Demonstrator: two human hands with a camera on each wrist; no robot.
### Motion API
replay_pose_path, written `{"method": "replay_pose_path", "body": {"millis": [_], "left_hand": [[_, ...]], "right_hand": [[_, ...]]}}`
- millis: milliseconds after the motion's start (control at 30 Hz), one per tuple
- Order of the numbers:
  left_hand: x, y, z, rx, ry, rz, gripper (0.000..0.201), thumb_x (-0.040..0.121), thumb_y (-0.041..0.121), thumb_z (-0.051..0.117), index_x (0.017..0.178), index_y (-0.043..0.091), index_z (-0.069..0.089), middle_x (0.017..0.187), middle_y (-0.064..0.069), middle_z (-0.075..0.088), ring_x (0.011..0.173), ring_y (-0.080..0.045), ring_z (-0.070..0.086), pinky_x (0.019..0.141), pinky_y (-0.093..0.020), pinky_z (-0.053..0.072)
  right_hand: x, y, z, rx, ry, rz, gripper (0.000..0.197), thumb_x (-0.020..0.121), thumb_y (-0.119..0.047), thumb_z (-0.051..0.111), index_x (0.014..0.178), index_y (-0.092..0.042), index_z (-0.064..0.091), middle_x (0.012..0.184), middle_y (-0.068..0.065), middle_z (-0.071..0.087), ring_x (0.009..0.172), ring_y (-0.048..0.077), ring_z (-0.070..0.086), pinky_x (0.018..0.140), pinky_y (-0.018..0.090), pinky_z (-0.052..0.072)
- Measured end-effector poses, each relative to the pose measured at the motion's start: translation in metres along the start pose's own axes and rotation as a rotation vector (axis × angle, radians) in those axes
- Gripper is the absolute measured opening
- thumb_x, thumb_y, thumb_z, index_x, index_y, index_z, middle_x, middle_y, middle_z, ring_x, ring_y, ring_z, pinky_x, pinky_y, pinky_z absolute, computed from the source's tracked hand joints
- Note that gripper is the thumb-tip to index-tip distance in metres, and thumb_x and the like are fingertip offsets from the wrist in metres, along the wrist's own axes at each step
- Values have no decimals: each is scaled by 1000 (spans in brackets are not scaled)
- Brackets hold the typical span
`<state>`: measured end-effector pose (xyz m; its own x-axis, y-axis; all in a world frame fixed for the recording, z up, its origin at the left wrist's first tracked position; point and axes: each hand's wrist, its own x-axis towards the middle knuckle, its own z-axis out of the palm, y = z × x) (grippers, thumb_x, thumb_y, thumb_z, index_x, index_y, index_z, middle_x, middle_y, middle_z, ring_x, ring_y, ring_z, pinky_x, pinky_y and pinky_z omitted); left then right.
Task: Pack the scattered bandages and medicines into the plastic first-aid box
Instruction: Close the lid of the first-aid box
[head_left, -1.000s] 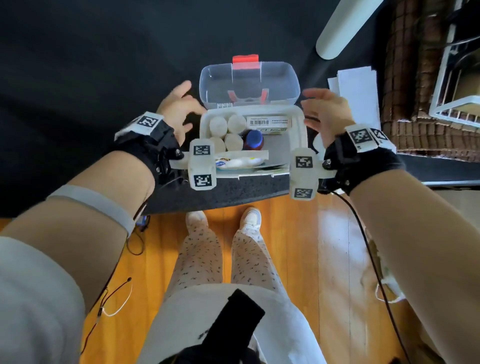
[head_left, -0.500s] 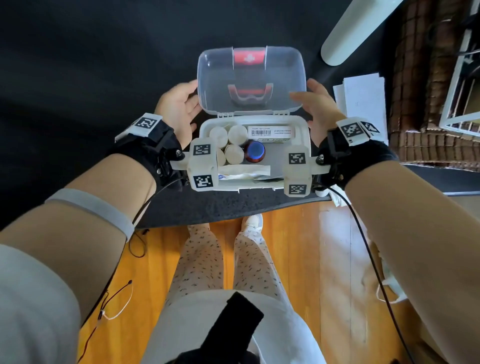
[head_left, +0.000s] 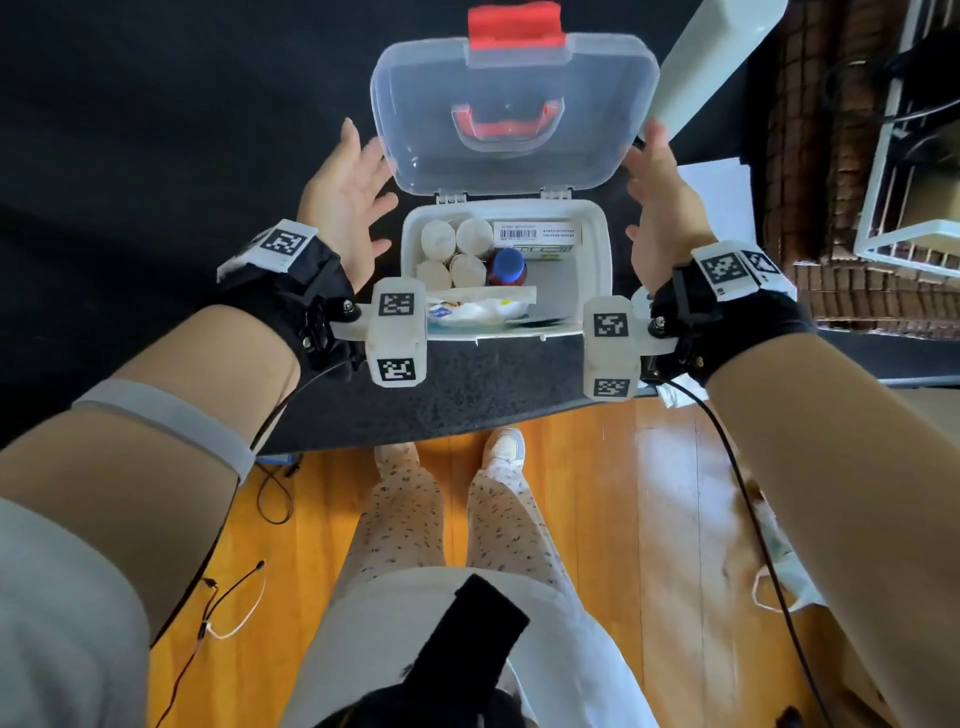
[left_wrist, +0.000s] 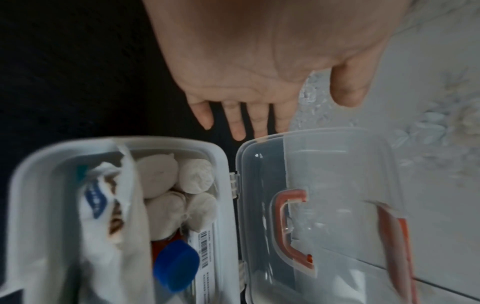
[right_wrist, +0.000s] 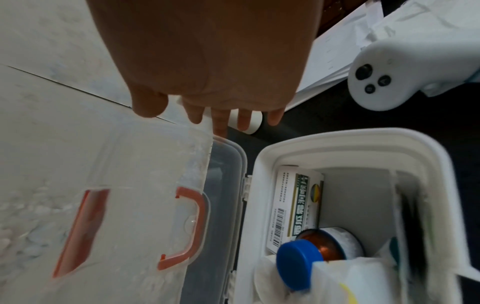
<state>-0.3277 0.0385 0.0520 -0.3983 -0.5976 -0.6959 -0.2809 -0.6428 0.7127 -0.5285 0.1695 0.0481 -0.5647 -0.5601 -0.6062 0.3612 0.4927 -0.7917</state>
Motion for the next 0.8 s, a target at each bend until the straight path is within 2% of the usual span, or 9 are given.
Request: {"method": "replay_pose_path", "body": {"millis": [100,233,333,433,567,600,667,733,800], "left_hand": [[-10,-11,-3,5,14,6,64,92,62,11,140,34,42,155,11,31,145,-19,22,114,-51,8],[-20,-32,-5,-28,14,-20,67,93,60,8,142,28,40,155,10,30,146,-16,21,116,-49,6],[-23,-48,-4,-45,27,-49,66,94,60,13,143,24,39,153,13,34,144,-12,24,117,-46,7],[-24,-62,0,-16,64,-82,63,94,59,18,142,24,40,154,14,31,144,-10,26,118,-46,11],[-24,-77,2,66,73,-106,47,95,48,39,139,32,43,146,16,44,137,-9,38,113,-45,23],[-23,-80,0,118,46,-88,48,94,40,45,141,35,38,147,17,43,137,-10,37,110,-45,25],[-22,-86,-5,217,-17,-58,59,93,25,50,144,42,27,149,20,37,137,-12,35,107,-45,30],[-22,-89,-9,248,-21,-48,65,94,18,50,145,45,20,151,21,34,135,-11,36,105,-42,35],[-21,-91,-10,239,-27,-38,66,95,15,48,145,46,18,150,22,33,134,-10,38,104,-40,37]], "right_hand": [[-12,9,-4,-6,20,-25,52,96,-53,7,139,-40,33,152,-13,34,145,19,16,115,50,5],[-26,28,-11,1,73,16,56,96,-52,6,138,-34,39,151,-10,36,143,15,23,118,50,8],[-38,42,-16,-2,23,58,56,96,-52,4,141,-35,33,153,-9,31,146,16,15,119,42,7],[-39,63,-18,-93,34,49,57,98,-49,4,143,-27,32,156,-5,25,146,15,15,117,32,8],[-35,80,-15,-232,39,45,53,91,-56,23,133,-31,41,153,-7,25,141,13,21,120,41,10],[-34,82,-15,-250,29,26,47,88,-56,30,126,-32,43,151,-6,26,139,12,23,119,38,12],[-34,85,-11,-320,-1,-25,61,85,-53,43,136,-18,42,154,0,24,142,13,21,116,31,16],[-34,87,-6,-367,-2,-93,74,73,-56,56,134,-15,45,146,9,38,137,21,33,114,36,29],[-33,89,-1,-417,11,-123,76,66,-49,68,128,-12,46,133,12,48,124,25,47,103,38,42]]}}
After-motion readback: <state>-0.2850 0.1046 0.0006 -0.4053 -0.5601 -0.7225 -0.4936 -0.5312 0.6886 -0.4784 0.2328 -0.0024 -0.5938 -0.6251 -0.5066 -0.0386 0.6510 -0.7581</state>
